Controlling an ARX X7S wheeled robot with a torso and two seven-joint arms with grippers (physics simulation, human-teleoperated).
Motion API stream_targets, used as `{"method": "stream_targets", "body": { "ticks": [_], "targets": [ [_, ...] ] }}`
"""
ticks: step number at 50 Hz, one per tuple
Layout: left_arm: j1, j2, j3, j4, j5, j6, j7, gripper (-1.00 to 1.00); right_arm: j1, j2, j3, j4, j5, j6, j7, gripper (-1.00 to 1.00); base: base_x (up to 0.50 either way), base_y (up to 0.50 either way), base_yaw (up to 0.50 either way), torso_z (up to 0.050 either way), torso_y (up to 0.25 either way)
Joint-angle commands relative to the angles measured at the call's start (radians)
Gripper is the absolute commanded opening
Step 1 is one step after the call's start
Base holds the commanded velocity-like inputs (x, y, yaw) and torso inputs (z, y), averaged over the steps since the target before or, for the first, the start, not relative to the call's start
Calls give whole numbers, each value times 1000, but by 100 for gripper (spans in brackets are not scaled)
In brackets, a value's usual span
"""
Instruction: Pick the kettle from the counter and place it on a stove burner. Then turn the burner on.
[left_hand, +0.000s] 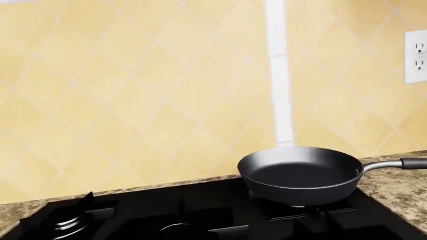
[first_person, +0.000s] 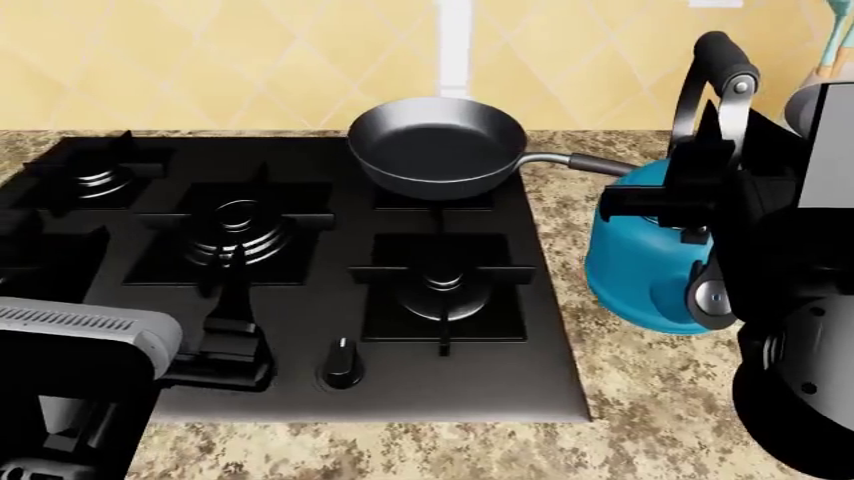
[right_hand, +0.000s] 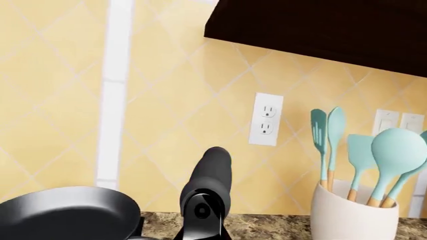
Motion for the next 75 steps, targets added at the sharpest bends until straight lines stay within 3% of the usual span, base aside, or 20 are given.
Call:
{"method": "stream_targets", "body": {
  "ticks": [1,64,75],
  "targets": [
    [0,-2,2,1,0,2,-2,100,20,5,38,-1,-35,5,-8,-100,0,234,0,0,0],
    [0,-6,12,-4,6,16,-4,100,15,11,45,-5,-40,12,-16,-100,0,212,0,0,2],
    [9,-5,16,-7,15,23,-2,100,31,-31,24,5,-78,28,-35,-100,0,0,0,1,2]
  ]
}}
